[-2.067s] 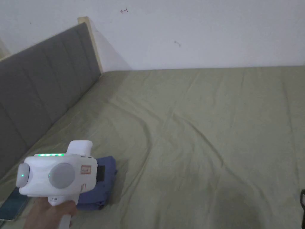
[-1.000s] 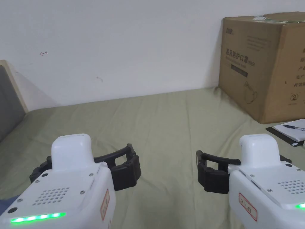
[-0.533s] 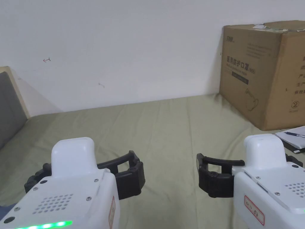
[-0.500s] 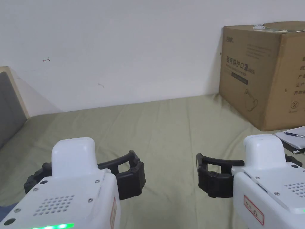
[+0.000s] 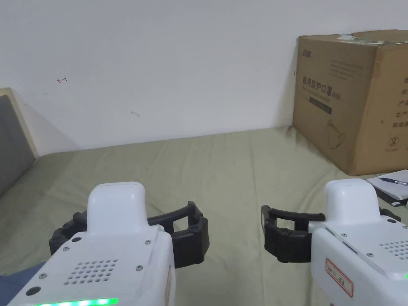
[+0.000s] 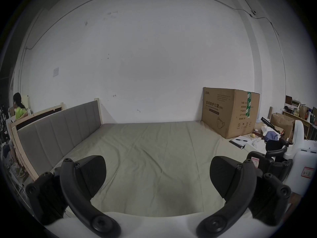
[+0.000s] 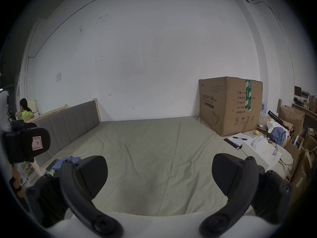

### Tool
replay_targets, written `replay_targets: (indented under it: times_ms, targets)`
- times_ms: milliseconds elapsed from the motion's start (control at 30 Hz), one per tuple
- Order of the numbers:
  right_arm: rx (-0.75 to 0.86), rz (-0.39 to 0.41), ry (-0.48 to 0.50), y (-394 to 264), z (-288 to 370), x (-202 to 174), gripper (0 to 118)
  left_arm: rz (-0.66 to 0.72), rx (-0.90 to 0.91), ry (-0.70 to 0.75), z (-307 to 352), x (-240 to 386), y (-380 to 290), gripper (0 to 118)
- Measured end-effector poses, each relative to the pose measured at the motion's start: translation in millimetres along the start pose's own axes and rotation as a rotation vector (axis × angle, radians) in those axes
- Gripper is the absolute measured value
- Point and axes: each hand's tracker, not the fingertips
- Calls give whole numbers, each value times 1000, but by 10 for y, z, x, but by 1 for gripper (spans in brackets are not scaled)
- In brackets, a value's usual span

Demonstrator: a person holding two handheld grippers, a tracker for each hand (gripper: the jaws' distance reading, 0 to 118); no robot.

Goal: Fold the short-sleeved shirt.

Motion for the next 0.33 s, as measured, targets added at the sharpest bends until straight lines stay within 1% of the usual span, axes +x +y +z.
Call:
replay_targets:
  times_ms: [133,333]
  targets:
    - [6,8,-2,17,5,3,118,0,27,27,6,-2,5,118]
    - [-4,-14,3,-2,-12,32,118,25,9,3,19,-24,23,118]
